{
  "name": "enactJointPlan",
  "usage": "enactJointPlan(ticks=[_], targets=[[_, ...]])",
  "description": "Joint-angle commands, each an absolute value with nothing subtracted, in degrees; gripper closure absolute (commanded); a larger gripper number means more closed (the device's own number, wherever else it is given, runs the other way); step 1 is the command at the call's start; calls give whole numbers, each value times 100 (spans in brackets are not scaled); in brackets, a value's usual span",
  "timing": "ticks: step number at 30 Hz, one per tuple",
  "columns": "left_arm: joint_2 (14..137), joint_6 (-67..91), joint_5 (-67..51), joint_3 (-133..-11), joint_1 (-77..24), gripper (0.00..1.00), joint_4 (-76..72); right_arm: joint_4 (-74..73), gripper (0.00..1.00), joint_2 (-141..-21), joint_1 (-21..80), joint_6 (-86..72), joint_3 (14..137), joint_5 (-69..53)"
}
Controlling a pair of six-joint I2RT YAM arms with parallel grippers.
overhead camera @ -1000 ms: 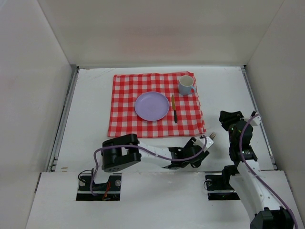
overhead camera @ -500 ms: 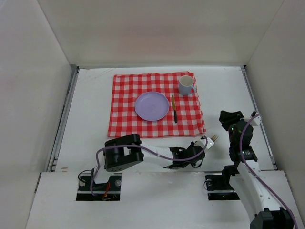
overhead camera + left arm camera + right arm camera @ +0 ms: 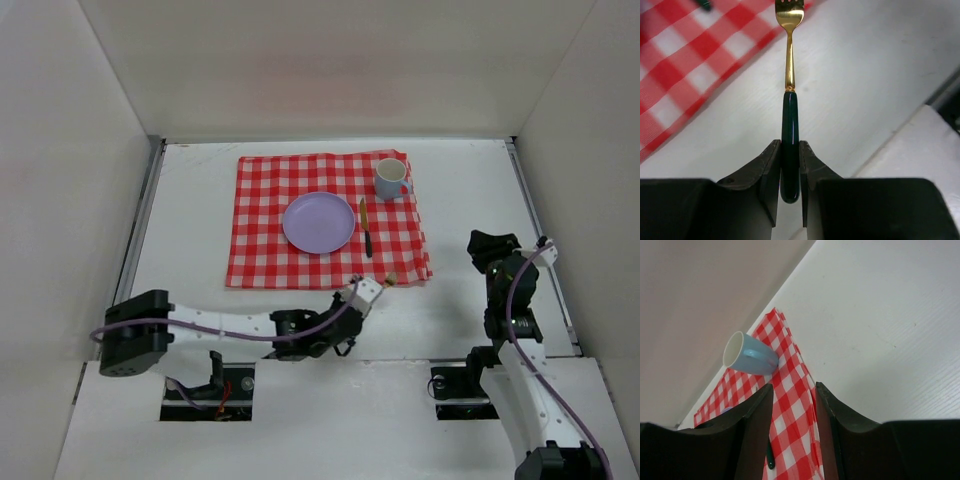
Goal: Set the dinner table for one person
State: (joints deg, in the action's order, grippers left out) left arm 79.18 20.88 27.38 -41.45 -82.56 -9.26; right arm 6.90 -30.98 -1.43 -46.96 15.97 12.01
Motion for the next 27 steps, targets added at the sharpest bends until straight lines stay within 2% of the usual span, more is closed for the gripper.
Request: enactJointPlan(ticks=[1, 6, 12, 21, 27], targets=[[7077, 2619, 3173, -3631, -7557, 97, -413, 914, 55, -3251, -93, -4746, 1582, 1107], [6416, 2453, 3015, -3498, -5537, 97, -431, 1072, 55, -3533, 162, -4720, 1617, 1142], [6828, 2399, 2945, -3858, -3786, 98, -210, 1292, 55, -3999, 294, -4720, 1644, 1072], [7892, 2277, 3401, -4482, -3555, 99, -229, 1441, 55, -4280, 488, -4685, 1679, 1055], [8647, 1934, 3612, -4807, -3511, 99, -264, 1371, 55, -3973, 505, -4685, 1661, 1020]])
